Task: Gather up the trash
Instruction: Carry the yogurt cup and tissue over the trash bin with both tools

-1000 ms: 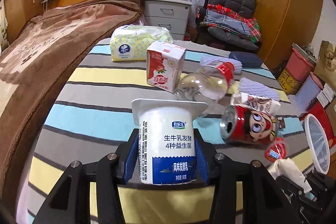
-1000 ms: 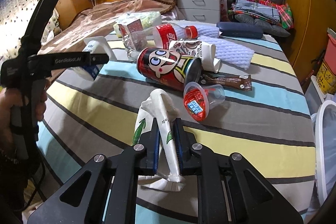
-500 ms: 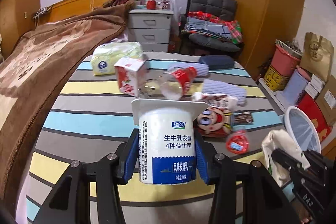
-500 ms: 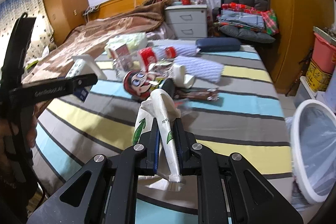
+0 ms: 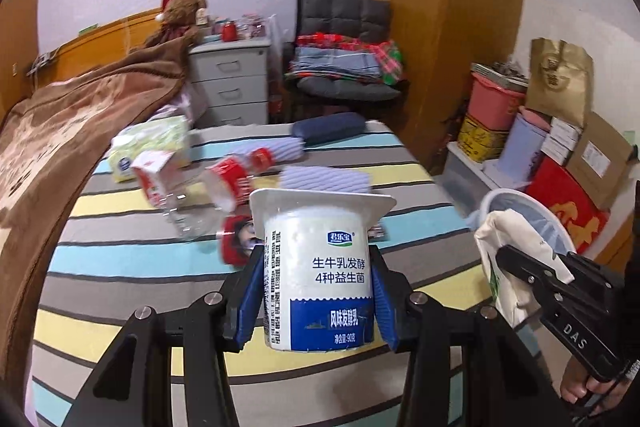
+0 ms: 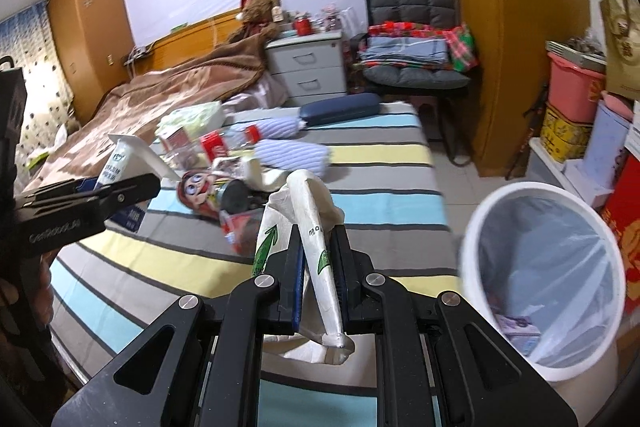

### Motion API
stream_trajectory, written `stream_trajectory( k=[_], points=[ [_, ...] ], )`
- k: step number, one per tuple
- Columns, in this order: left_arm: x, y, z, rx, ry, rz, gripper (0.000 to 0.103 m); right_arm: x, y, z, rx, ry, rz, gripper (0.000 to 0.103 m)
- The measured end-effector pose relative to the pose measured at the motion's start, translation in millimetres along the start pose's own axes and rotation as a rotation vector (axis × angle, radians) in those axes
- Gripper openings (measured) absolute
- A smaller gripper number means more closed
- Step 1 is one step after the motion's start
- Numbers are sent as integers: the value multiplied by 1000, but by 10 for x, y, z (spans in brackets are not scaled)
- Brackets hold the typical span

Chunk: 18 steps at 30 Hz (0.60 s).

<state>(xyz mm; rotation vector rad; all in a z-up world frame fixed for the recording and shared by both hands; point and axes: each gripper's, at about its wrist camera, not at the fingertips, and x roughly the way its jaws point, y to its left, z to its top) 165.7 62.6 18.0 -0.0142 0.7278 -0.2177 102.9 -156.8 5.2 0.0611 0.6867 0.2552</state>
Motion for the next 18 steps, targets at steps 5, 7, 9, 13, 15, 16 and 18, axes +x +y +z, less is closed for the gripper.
stream_trajectory(
  k=[5,7,9,13,15,16,18],
  points=[
    [35,-359,45,42,-4,-35,48,-85,-219,-4,30,-16,-35,13],
    [58,-498,65,65,-6,-45,48,-119,-310,6,43,-25,-50,13],
    [88,-630,86,77,-4,-64,48,-158,-410,5,57,-30,-67,14],
    [152,-951,109,117,1,-111,48,-233,-610,-8,80,-41,-103,14],
    [209,-1140,124,138,7,-134,48,-272,-720,-5,91,-46,-128,14],
    [233,-1210,123,149,9,-145,48,-294,-779,-7,96,-47,-138,13],
    [288,-1363,129,162,17,-167,48,-317,-898,-10,107,-45,-160,14]
  ],
)
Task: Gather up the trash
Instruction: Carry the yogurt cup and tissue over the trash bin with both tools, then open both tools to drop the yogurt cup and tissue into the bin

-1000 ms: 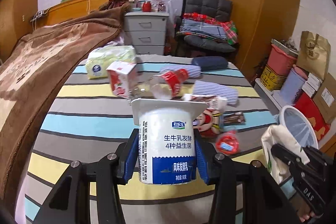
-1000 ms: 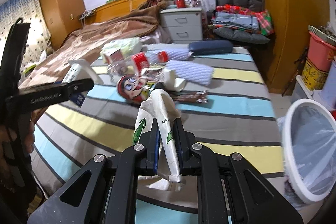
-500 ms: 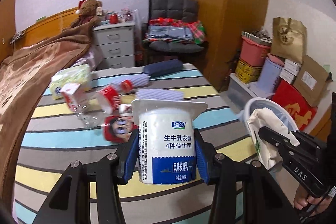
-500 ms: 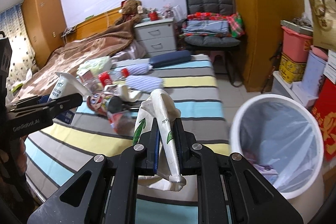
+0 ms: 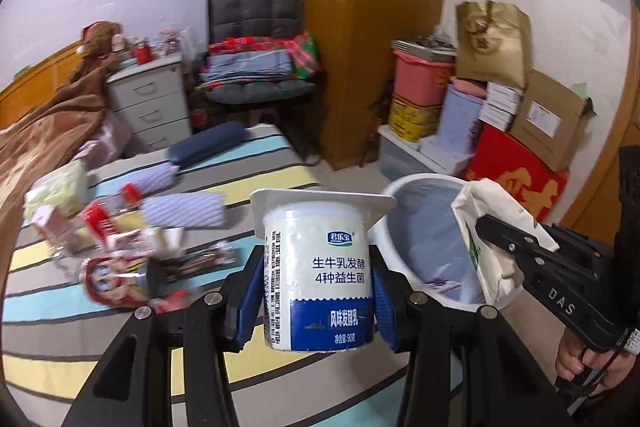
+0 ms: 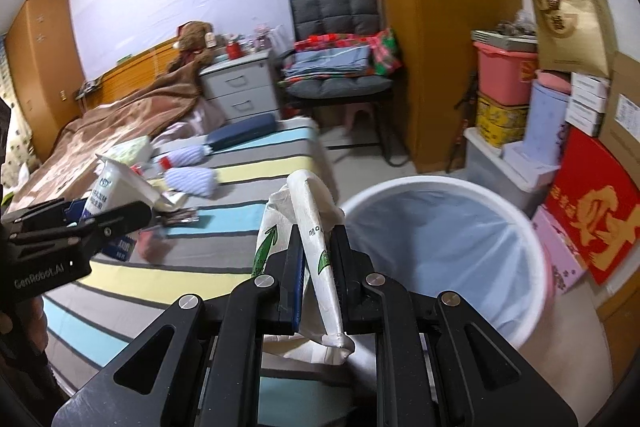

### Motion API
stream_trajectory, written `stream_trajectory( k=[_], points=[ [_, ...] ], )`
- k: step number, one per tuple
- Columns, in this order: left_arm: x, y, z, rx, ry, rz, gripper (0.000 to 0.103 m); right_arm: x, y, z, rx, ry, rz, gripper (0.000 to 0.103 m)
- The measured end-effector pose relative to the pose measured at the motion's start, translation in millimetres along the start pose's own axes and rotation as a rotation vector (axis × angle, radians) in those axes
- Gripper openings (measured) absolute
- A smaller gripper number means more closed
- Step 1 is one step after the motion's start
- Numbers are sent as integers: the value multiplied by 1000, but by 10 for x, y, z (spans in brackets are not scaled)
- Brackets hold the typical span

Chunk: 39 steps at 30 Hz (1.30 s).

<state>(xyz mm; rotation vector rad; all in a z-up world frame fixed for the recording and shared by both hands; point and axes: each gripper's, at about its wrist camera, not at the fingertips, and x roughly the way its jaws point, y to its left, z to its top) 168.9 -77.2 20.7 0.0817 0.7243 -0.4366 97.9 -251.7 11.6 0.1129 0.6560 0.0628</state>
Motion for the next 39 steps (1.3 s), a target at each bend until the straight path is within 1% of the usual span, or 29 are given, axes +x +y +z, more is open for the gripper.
stream_trajectory(
  k=[1,8,11,16,21,24,31,33,35,36,37,38,39],
  points=[
    [52,-94,23,11,4,-18,48,-14,-52,-3,3,0,-11,14],
    [326,-548,115,67,28,-86,49,-15,-394,-1,34,11,-75,14],
    [466,-690,141,78,47,-111,49,24,-534,-18,50,36,-92,14],
    [675,-904,174,102,66,-132,49,111,-713,-26,61,69,-115,14],
    [909,-1063,165,111,112,-162,49,227,-851,-43,71,111,-128,14],
    [998,-1127,154,121,120,-155,49,263,-908,-68,73,128,-131,14],
    [1156,-1169,153,108,140,-177,49,334,-1026,-103,84,156,-145,15],
    [1170,-1162,152,100,140,-179,51,334,-1056,-102,89,158,-149,17],
    [1202,-1136,149,83,150,-178,62,349,-1079,-96,98,163,-155,18],
    [1208,-1119,149,75,153,-180,62,348,-1085,-97,101,163,-161,22],
    [1210,-1112,152,70,152,-184,62,355,-1089,-94,102,164,-163,31],
    [1202,-1102,154,67,149,-187,62,347,-1089,-96,101,163,-159,37],
    [1191,-1093,155,66,146,-184,62,332,-1089,-100,101,158,-155,46]
  ],
)
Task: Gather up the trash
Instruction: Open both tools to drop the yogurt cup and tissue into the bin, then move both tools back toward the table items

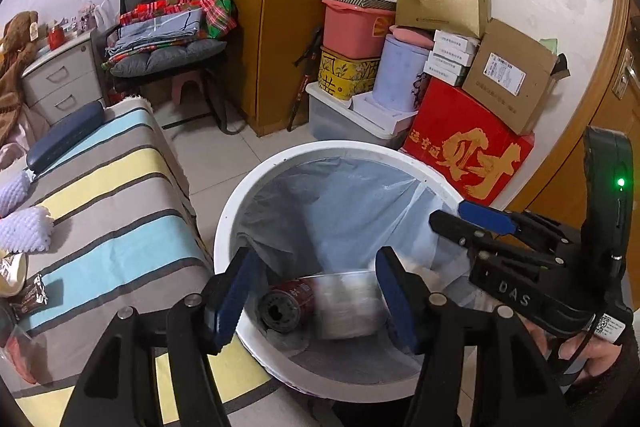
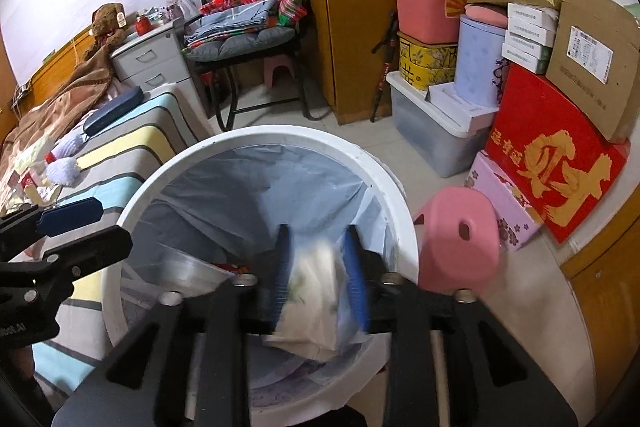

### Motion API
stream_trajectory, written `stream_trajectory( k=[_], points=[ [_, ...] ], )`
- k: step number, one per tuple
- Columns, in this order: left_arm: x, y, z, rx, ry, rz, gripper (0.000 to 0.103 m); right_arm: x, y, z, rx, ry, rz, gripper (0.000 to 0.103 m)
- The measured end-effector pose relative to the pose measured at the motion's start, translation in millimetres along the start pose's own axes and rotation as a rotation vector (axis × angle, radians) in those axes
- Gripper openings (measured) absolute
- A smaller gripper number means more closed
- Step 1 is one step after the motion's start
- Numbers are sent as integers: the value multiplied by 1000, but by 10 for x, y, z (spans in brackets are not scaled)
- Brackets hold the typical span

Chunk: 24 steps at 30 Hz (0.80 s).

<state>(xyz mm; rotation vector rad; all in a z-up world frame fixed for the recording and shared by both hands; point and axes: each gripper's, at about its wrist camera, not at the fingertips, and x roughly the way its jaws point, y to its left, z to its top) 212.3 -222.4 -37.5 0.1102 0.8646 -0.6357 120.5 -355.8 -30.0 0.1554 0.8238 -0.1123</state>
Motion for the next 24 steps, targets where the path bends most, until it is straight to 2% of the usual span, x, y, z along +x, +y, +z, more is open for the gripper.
stream_trajectory(
  k=[24],
  points=[
    [-622,359,-122,-37,-97,99,64,-215,285,22,-33,-75,30,48]
  ],
)
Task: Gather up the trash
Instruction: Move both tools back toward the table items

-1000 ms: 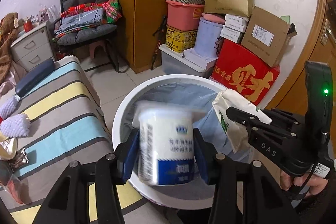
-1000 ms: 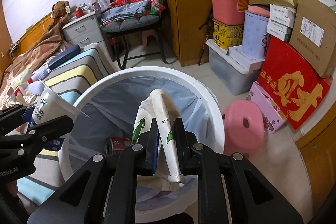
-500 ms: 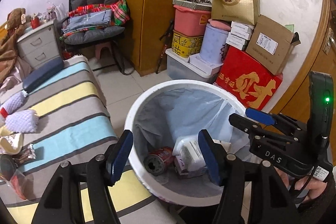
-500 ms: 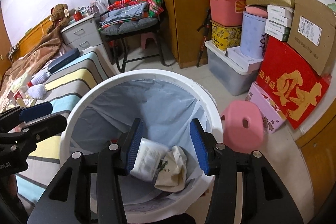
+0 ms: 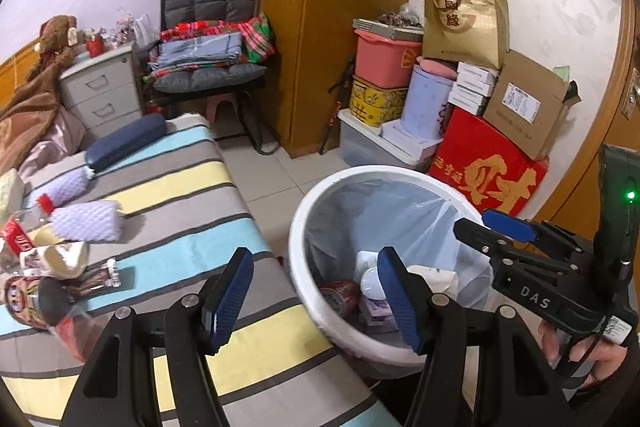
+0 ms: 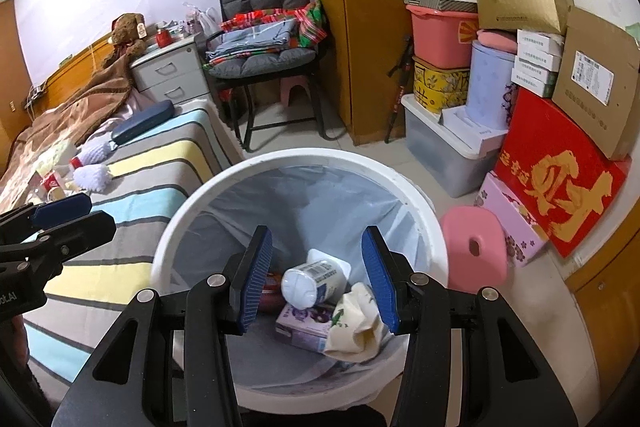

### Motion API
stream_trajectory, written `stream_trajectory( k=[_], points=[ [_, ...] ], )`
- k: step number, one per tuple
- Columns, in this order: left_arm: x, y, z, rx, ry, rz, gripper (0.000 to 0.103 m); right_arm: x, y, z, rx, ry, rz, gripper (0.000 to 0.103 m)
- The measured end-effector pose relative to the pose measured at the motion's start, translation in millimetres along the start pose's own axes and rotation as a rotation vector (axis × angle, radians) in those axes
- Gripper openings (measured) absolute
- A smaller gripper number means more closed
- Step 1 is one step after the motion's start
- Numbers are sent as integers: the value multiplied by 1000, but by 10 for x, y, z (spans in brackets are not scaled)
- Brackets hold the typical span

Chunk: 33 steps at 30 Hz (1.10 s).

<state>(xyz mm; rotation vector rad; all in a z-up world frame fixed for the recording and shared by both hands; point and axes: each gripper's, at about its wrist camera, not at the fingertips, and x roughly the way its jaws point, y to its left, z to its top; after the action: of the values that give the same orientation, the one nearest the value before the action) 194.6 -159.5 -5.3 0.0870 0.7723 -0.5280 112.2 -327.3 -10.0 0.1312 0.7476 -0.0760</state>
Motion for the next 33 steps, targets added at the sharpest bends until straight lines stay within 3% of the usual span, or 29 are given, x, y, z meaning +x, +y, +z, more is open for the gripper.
stream_trajectory(
  k=[12,25,33],
  points=[
    [-365,474,-170,-75,-47,98,64,-46,368,-7,-47,-25,69,48],
    [-839,1354,-438,-197,-98,265,64,34,907,-44,-120,-3,165,48],
    [-1016,1893,-595,-272,-94,317,64,86,1255,-81,-168,21,212,48]
  ],
)
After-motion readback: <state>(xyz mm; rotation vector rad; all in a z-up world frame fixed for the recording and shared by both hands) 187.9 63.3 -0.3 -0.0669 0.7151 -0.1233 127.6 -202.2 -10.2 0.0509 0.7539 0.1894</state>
